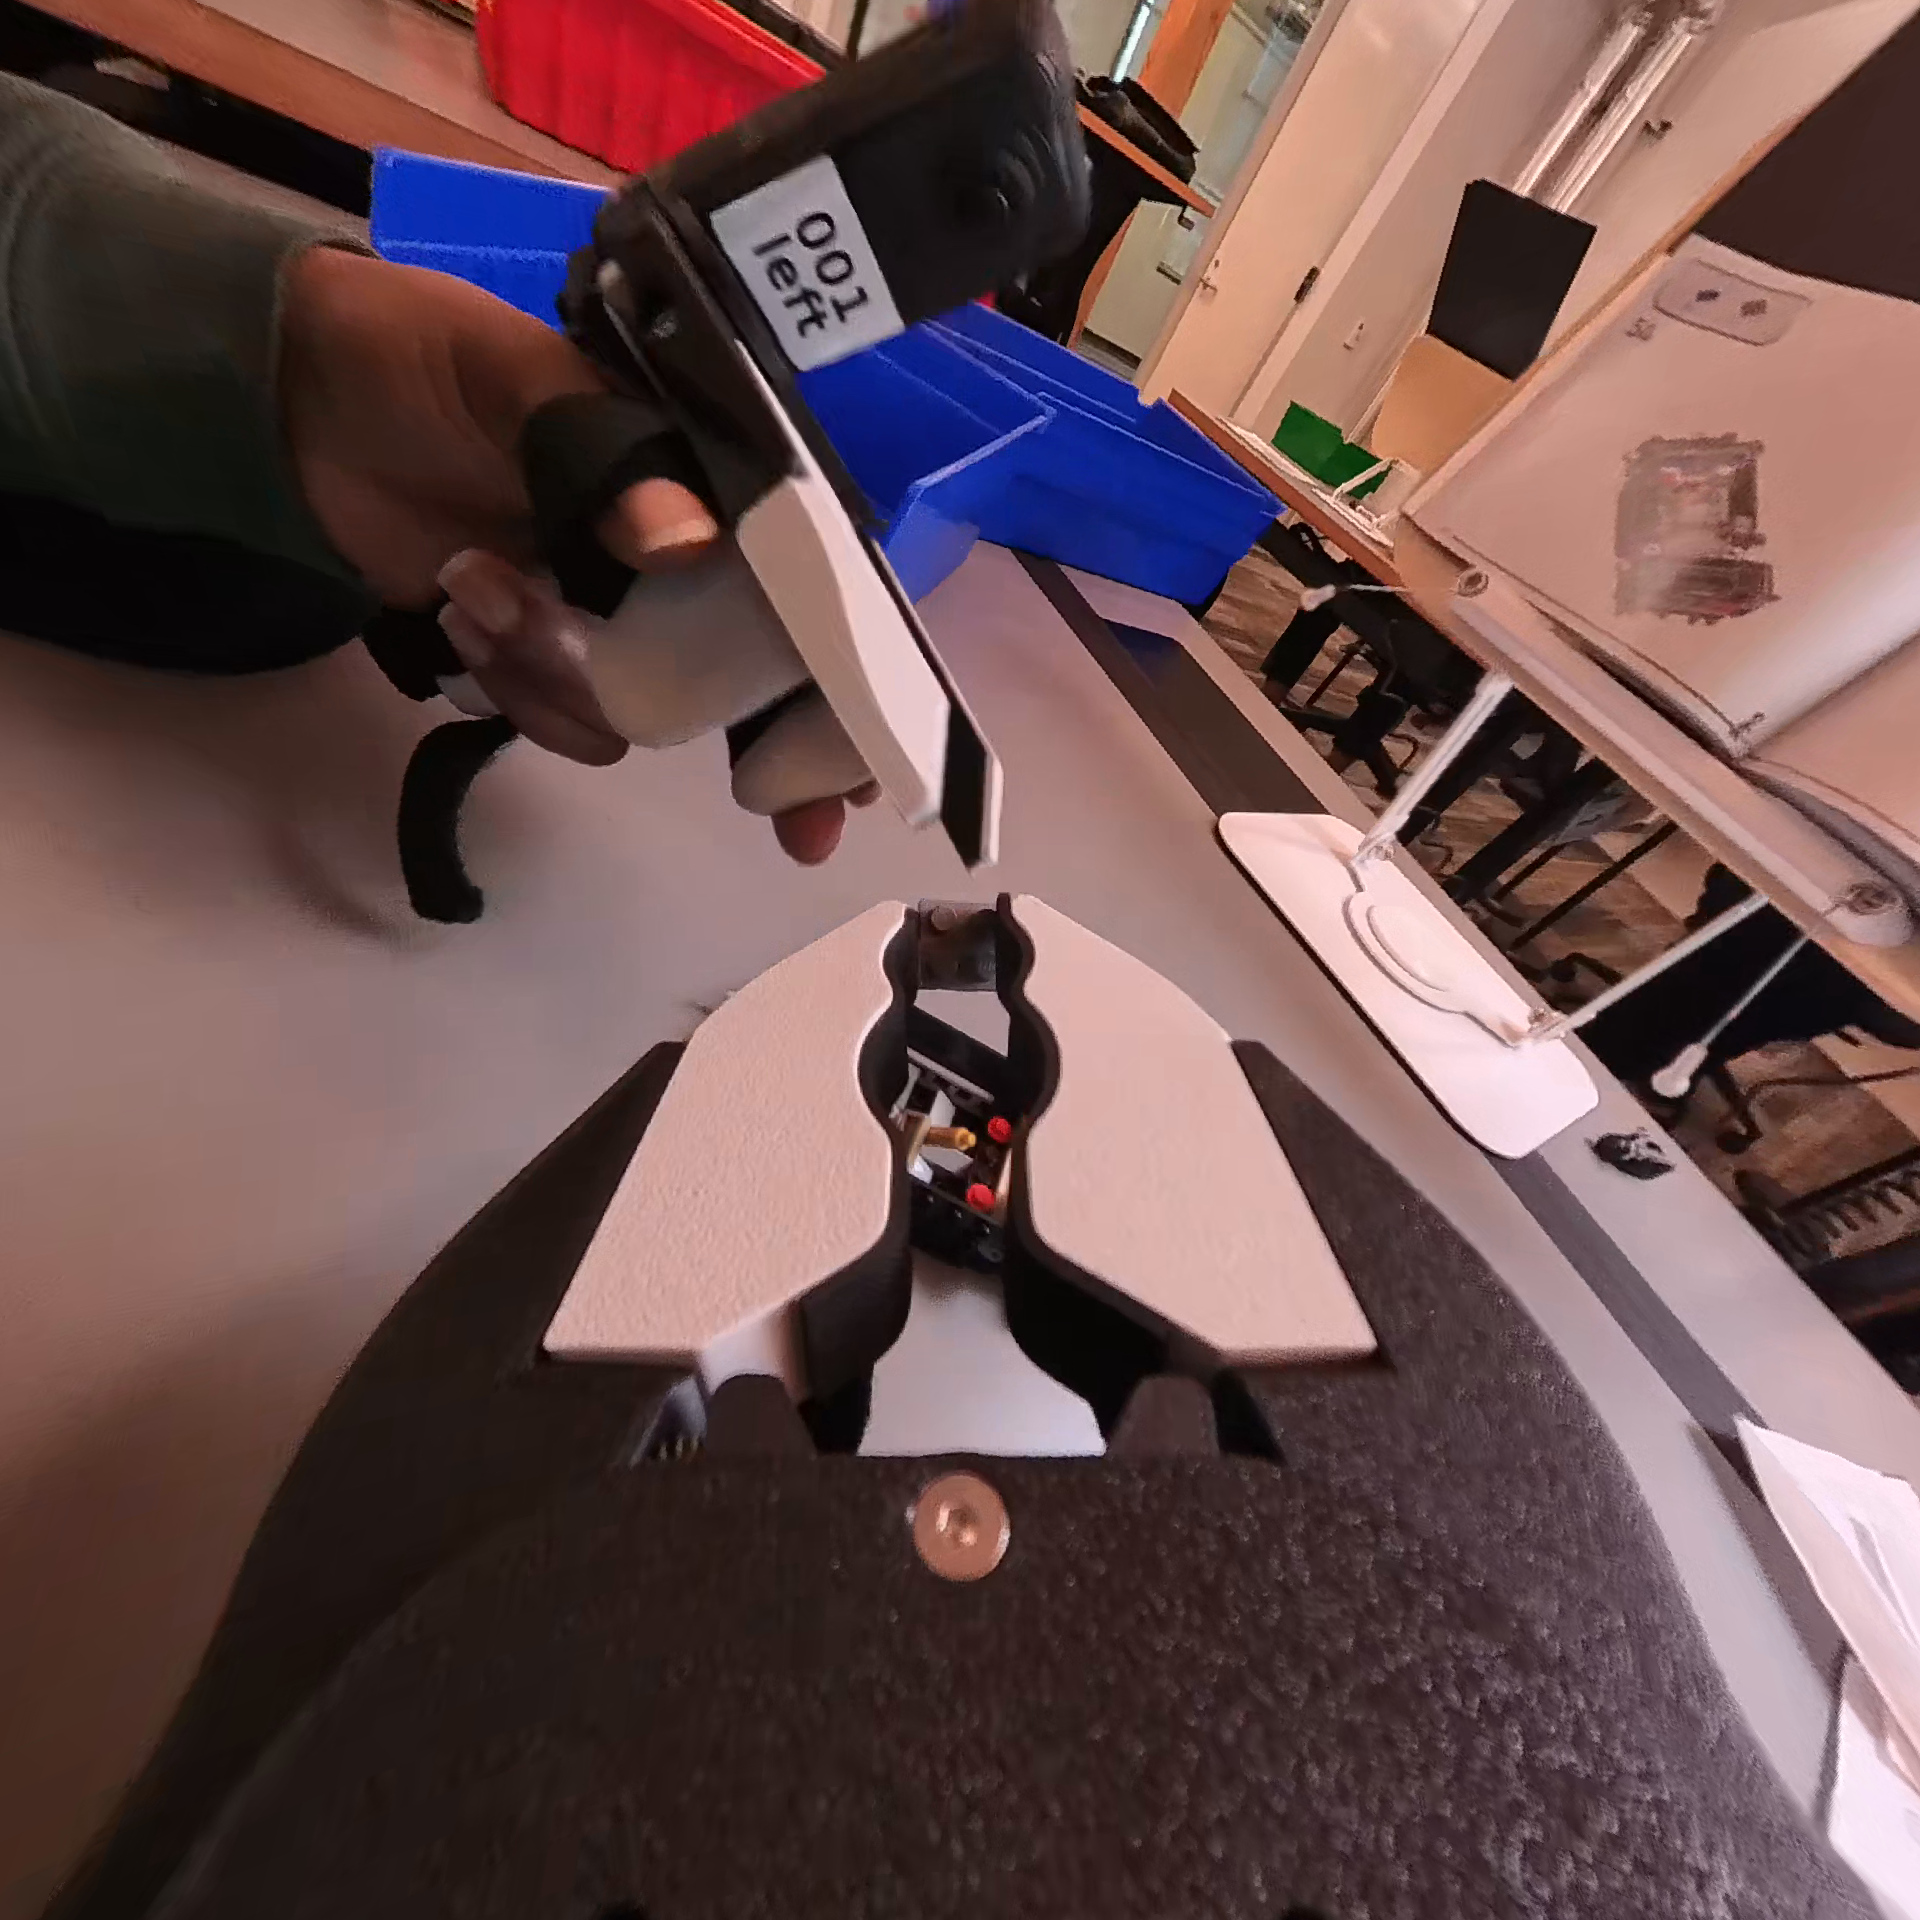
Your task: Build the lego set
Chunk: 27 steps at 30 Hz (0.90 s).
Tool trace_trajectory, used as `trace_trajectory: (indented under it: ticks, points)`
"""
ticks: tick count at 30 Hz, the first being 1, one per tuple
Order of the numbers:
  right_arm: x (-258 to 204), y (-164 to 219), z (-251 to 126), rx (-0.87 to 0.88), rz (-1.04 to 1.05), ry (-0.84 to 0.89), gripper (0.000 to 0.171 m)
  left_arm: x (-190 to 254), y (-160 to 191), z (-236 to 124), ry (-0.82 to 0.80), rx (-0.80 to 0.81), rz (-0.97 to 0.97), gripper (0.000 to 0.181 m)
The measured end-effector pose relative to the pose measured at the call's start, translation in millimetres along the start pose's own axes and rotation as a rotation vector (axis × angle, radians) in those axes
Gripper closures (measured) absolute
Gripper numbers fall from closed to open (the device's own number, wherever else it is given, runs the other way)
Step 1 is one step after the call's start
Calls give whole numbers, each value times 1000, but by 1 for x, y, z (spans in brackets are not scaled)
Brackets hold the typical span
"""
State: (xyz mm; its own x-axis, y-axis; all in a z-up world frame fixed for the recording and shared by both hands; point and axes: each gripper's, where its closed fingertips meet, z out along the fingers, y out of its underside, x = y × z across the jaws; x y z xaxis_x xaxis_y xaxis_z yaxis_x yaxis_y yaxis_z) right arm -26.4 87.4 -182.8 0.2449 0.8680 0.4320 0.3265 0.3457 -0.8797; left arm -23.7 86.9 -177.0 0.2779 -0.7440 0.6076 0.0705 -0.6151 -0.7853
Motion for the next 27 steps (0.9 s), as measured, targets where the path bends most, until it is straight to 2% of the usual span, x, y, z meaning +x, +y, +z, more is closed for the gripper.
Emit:
trace_trajectory:
  ticks: [6,9,11,13,16,19,21,24,27]
  points:
    - [-9,-3,2,-9,-122,15,158,2,11,6,46,-37,-90,174]
    - [-7,-6,2,-2,-150,55,158,0,9,1,-11,-66,-3,176]
    - [-2,-8,1,-6,-135,82,158,-4,-4,-12,-86,-58,90,176]
    - [5,-6,-2,-9,-87,92,153,-12,-26,-40,-215,-23,179,177]
    - [17,0,-4,-20,-20,100,153,-41,-56,-108,-556,-8,320,176]
    - [20,6,-3,-30,37,88,154,-71,-63,-180,-837,-15,298,177]
    - [17,9,-1,-38,42,77,155,-90,-46,-210,-908,-71,183,176]
    - [13,11,1,-52,22,69,157,-110,-22,-232,-971,-150,90,175]
    - [12,11,2,-55,17,68,157,-123,-11,-240,-1019,-193,61,159]
